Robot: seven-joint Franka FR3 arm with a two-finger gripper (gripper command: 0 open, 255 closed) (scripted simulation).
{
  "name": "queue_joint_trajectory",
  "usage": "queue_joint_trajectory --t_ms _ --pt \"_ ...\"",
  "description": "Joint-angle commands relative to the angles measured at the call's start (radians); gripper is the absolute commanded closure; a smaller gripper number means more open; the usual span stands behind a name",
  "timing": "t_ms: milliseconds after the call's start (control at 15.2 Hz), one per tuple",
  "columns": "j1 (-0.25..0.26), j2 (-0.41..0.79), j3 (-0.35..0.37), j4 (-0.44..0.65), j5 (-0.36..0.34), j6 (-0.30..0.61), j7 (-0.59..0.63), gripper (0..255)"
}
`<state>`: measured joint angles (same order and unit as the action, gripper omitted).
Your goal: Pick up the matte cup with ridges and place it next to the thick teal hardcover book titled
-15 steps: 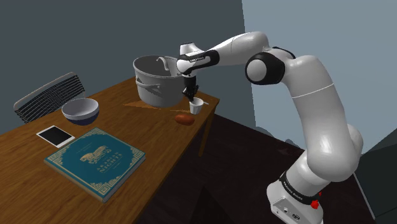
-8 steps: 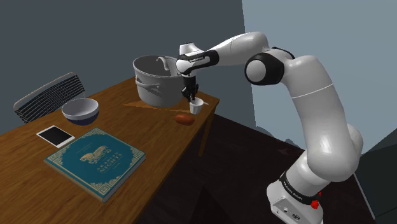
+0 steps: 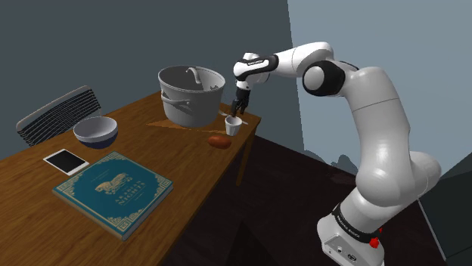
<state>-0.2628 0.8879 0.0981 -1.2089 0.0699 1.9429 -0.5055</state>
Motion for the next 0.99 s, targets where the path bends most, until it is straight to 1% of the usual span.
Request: queue_joint_trajectory --t_ms 0,396,858,924 --pt "-0.019 0.005 0.011 -0.011 0.014 0.014 -0.035 0" --pt "-0.014 0.031 0.012 -0.042 0.014 0.072 -0.035 0" --pt "-0.014 0.031 0.012 -0.042 0.014 0.071 -0.035 0" --pt "-0.014 0.031 0.012 -0.042 0.014 0.071 -0.035 255"
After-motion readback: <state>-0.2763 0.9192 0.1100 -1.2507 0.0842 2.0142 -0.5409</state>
